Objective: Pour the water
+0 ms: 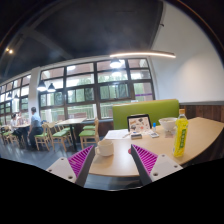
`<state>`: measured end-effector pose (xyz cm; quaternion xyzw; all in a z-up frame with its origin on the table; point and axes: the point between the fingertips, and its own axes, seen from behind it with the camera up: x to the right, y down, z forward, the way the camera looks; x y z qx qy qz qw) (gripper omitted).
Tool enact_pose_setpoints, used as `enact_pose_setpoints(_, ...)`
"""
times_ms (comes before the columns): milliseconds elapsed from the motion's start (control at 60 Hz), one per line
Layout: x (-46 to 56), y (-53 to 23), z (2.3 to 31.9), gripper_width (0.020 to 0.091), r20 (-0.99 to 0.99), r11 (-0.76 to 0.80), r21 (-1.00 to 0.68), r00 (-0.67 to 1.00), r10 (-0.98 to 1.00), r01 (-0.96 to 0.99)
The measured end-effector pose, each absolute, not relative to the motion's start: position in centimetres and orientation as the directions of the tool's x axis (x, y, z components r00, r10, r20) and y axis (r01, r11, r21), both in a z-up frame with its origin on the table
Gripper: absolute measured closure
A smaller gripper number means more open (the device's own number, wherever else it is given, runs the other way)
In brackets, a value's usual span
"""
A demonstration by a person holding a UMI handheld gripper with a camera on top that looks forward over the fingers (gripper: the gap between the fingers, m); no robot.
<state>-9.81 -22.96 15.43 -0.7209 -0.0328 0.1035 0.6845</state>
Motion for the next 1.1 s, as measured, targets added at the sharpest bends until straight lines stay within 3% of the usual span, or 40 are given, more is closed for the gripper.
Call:
enact_pose_setpoints(200, -5.2, -22.3, 13.4, 0.0336, -0.089, -0.112, -0.991, 0.990, 0.111, -0.076)
enact_pose_setpoints(383, 7.0, -20.4, 12.2, 0.0333, -0.002, -0.092, -0.996, 0.998, -0.063, -0.008)
enact_pose_setpoints(633, 18.0, -11.6, 10.2, 0.0321, 0.012, -0.146, -0.989, 0.984, -0.180, -0.015)
enact_pose_setpoints(833, 20.4, -4.3, 9.5, 0.0329, -0.005, -0.132, -0.991, 0.981, -0.196, -0.032)
enact_pose_setpoints(900, 20.6, -3.0, 9.5, 0.0657, -0.008, -0.123, -0.992, 0.979, -0.204, -0.033)
enact_pose_setpoints(1000, 21.0, -2.6, 9.5, 0.0691, -0.010, -0.088, -0.996, 0.969, -0.248, -0.032)
enact_pose_setpoints(1100, 20.7, -2.6, 9.7, 0.0789, 0.015, -0.063, -0.998, 0.968, -0.251, -0.001)
